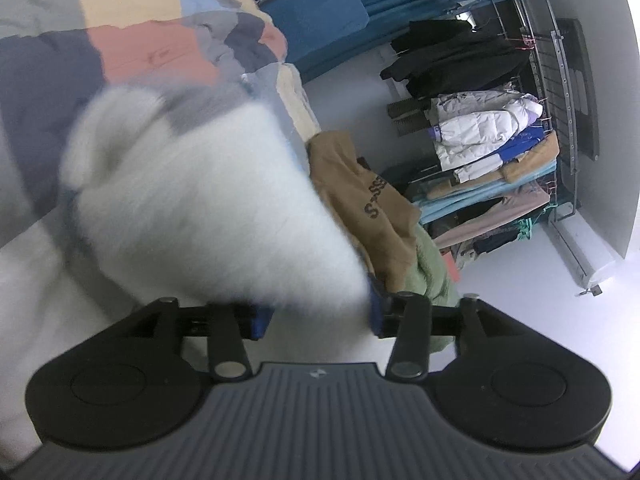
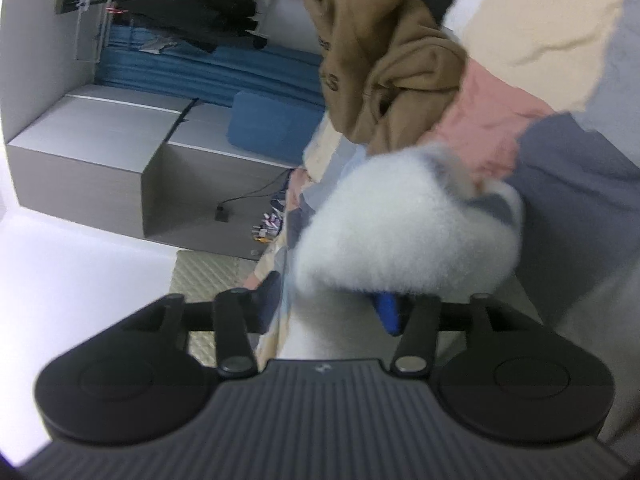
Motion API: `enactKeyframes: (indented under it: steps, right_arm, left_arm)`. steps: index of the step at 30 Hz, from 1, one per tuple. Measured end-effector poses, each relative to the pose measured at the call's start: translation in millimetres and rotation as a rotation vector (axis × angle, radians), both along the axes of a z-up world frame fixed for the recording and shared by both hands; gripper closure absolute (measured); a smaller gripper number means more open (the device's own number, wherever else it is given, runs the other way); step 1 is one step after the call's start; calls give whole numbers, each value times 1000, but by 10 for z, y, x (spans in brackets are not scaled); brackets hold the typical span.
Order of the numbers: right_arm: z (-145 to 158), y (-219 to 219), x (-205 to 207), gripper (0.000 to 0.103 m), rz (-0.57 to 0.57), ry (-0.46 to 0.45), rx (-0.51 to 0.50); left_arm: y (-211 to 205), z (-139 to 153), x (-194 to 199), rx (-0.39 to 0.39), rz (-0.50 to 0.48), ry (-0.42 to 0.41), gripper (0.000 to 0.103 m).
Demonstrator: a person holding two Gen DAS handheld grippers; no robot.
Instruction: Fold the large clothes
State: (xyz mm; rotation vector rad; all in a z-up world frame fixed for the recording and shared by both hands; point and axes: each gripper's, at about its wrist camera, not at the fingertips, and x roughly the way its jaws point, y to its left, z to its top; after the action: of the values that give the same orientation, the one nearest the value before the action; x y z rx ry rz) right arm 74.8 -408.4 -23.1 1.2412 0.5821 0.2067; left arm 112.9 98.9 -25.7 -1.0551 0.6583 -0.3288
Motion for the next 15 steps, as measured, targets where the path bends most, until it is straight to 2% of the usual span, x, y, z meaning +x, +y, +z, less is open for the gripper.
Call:
enactKeyframes:
  steps: [3, 7, 11, 15]
  right_arm:
    - [31, 14, 201, 29, -6, -18, -35]
    - [-44, 21, 485, 27, -19, -7, -72]
    - [-166, -3, 740, 29, -28, -11, -137]
    - [-324, -61, 984, 30, -24, 7, -233]
  left_arm:
    - [-65, 13, 254, 3, -6, -8, 38]
    - [-209, -41, 571, 47, -23, -48, 23]
    - [-383, -181, 851, 182, -64, -104, 20]
    - [-458, -474, 1131, 254, -73, -91, 20]
